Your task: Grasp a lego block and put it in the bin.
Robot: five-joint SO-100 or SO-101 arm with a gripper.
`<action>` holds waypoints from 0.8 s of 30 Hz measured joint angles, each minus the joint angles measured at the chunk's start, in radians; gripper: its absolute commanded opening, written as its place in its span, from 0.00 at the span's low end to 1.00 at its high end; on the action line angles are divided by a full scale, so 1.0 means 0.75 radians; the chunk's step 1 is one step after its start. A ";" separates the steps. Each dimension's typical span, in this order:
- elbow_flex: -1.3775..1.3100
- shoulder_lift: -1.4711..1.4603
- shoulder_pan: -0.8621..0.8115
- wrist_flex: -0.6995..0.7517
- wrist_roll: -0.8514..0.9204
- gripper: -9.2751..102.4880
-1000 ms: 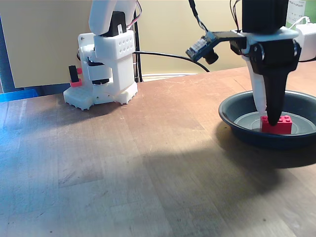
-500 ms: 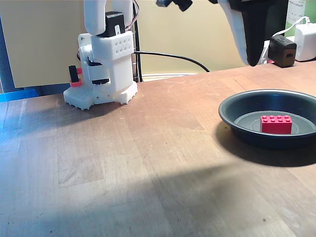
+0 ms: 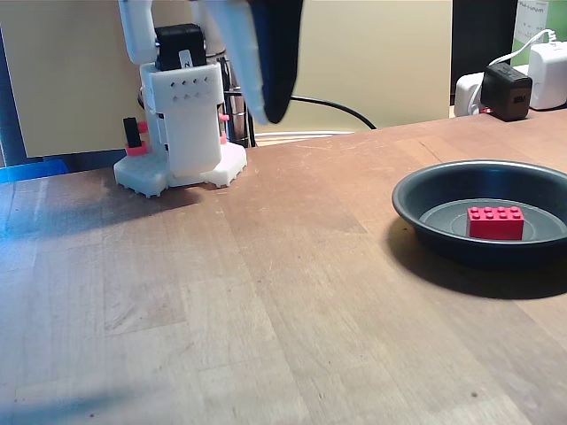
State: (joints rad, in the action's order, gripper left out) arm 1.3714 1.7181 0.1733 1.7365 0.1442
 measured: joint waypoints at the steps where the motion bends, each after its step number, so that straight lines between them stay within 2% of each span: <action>1: 0.041 0.035 -0.022 0.000 0.018 0.08; 11: 0.460 0.460 -0.102 -0.074 0.045 0.08; 18: 0.951 0.820 -0.123 -0.348 0.045 0.08; 24: 1.364 1.115 -0.229 -0.599 0.053 0.08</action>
State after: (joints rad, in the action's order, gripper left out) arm 2.3945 2.5541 0.0015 1.2870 0.1841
